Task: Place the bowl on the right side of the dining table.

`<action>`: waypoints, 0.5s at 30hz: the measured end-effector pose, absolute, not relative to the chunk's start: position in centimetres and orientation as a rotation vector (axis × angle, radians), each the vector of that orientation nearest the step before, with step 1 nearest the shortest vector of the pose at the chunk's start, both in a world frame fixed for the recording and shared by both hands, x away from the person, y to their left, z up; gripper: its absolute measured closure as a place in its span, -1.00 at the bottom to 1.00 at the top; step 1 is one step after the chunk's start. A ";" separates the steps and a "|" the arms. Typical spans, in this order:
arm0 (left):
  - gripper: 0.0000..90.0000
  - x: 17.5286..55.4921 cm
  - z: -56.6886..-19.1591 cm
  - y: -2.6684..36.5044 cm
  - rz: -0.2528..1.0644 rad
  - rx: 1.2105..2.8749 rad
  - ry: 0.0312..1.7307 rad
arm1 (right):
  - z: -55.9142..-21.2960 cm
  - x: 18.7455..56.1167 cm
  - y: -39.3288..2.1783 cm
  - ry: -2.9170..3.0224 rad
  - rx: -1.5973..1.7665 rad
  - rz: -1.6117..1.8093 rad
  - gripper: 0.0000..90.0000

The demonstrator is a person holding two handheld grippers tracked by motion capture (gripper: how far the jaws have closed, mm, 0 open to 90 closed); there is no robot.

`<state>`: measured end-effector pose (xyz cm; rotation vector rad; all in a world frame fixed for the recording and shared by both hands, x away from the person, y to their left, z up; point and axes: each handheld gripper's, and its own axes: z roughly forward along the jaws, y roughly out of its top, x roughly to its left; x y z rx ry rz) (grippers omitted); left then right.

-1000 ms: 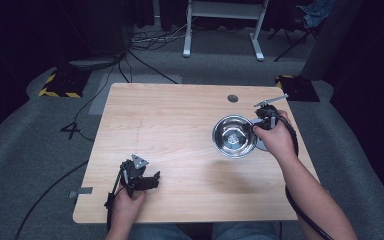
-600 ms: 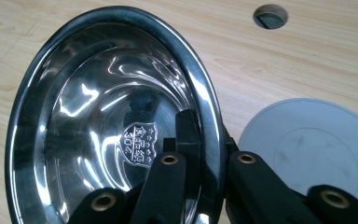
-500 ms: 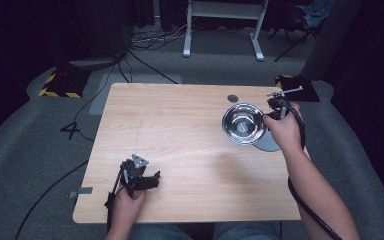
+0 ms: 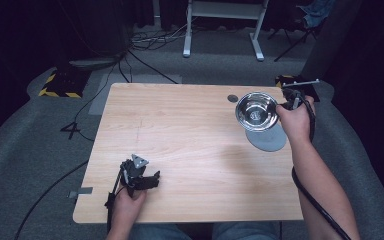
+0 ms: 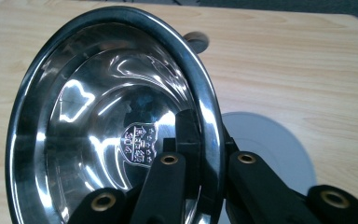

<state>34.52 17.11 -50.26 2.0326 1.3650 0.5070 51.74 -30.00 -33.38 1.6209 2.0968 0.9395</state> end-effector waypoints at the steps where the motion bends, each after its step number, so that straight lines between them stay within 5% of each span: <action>1: -0.63 34.5 -50.3 17.1 0.508 2.032 1.366 | -33.3 51.9 -30.2 2.083 1.633 0.936 0.95; 15: -0.63 34.5 -50.3 17.1 0.507 2.029 1.370 | -33.1 53.0 -33.5 1.896 1.802 0.933 0.95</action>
